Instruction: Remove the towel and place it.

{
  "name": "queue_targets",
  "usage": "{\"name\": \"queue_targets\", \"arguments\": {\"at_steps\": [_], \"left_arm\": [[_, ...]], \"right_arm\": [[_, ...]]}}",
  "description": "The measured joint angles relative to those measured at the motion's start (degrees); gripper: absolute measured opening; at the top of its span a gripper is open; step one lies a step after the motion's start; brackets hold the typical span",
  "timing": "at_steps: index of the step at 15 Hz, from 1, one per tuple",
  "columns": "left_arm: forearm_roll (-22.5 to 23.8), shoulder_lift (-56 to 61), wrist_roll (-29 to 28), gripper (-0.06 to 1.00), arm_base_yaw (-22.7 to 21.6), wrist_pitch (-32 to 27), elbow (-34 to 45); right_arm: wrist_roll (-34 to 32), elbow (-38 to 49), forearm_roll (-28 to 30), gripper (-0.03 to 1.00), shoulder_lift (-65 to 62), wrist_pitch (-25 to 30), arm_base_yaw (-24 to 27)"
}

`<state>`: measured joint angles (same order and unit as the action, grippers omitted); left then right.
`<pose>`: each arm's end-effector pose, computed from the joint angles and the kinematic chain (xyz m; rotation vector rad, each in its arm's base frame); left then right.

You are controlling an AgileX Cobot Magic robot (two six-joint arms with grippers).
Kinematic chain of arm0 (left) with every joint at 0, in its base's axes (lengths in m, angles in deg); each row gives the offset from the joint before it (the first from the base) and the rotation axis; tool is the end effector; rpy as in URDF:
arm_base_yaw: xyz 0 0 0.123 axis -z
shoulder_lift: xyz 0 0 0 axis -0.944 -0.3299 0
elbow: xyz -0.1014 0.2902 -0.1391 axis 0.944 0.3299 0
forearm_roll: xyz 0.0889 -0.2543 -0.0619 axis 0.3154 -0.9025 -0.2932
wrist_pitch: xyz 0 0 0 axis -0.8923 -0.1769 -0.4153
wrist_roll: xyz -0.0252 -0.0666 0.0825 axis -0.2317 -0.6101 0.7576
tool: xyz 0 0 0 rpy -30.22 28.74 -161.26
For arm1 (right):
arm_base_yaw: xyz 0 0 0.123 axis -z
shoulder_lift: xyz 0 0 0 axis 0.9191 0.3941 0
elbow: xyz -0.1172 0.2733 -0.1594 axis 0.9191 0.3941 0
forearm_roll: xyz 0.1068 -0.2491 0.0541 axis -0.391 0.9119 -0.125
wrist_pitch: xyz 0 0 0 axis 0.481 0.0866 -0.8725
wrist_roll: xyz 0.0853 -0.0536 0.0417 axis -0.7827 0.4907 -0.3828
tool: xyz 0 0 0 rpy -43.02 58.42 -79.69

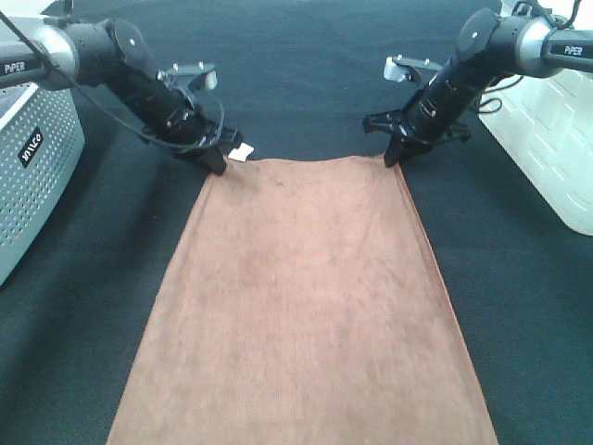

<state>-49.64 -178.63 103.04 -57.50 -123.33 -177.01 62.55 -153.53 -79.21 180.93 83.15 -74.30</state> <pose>0.5927 -0.1732 0.1063 0.5068 2.6345 -0.4596 0.6015 0.1034 0.1042 -0.2927 2.6874 0.3278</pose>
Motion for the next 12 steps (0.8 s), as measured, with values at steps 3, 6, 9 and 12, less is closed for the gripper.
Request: {"name": "queue_targets", "arguments": {"at_steps": [3,6,9,12], "left_arm": [[0.8,0.0,0.1,0.01,0.0,2.7,-4.1],[2.0,0.0,0.1,0.01,0.0,9.3,-6.5],[2.0,0.0,0.1,0.01,0.0,15.0,-6.6],[2.1,0.0,0.2,0.01,0.5,19.8,-6.6]], "right_arm": [[0.0,-7.4,1.5,0.00,0.1,-2.1,0.0],[0.0,-13.1,1.8,0.00,0.1,-5.6,0.0],[0.0,-13.5,1.8,0.00,0.1,-9.3,0.0],[0.0,-13.5,1.8,0.00,0.1,-12.1,0.0]]}}
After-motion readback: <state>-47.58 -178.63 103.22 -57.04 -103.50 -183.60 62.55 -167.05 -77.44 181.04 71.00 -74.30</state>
